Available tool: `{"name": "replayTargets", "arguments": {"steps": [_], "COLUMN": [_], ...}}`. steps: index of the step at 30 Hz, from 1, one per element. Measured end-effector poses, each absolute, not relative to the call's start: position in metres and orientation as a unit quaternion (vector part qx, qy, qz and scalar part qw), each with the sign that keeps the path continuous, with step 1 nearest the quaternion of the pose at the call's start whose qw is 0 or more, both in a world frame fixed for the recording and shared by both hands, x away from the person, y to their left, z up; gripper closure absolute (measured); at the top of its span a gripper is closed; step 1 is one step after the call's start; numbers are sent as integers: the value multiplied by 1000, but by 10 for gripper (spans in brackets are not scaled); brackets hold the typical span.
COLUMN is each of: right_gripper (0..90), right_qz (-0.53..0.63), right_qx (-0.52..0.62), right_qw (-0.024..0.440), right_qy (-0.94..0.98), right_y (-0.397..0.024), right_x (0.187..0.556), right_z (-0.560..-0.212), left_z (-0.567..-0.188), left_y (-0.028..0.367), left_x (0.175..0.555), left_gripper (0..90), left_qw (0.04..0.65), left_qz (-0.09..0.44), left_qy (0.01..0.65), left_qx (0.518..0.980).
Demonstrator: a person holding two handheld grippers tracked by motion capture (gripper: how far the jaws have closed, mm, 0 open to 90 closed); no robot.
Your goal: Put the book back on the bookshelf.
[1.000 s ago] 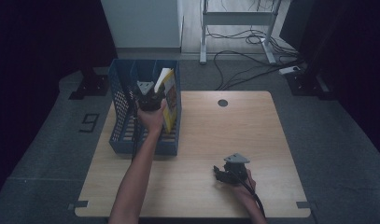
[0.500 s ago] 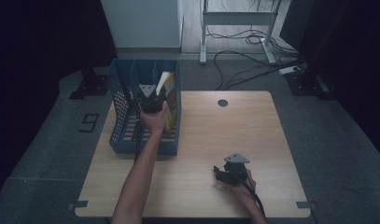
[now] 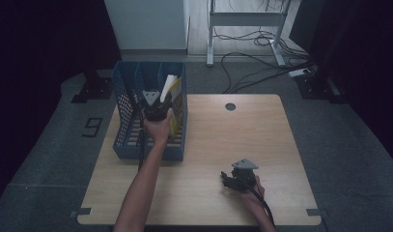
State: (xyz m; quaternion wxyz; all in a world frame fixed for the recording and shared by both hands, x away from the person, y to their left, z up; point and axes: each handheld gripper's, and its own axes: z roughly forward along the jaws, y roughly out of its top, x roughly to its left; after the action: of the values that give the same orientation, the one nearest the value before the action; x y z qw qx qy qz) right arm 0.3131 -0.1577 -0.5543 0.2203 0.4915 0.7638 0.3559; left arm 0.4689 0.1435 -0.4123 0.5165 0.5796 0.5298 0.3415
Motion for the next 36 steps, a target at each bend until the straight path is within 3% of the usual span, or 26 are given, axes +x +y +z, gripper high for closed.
{"name": "replayTargets", "arguments": {"steps": [7, 36], "right_gripper": [300, 296], "right_qz": [356, 355], "right_qx": [491, 491], "right_qw": [221, 223], "right_qy": [764, 764], "right_y": [-158, -158], "right_x": [313, 313], "right_z": [-554, -554], "left_z": [-412, -398], "left_y": [149, 162], "left_x": [459, 415], "left_gripper": [547, 402], "left_qw": [509, 534], "left_qz": [348, 314], "left_qy": [532, 492], "left_qx": [581, 612]}}
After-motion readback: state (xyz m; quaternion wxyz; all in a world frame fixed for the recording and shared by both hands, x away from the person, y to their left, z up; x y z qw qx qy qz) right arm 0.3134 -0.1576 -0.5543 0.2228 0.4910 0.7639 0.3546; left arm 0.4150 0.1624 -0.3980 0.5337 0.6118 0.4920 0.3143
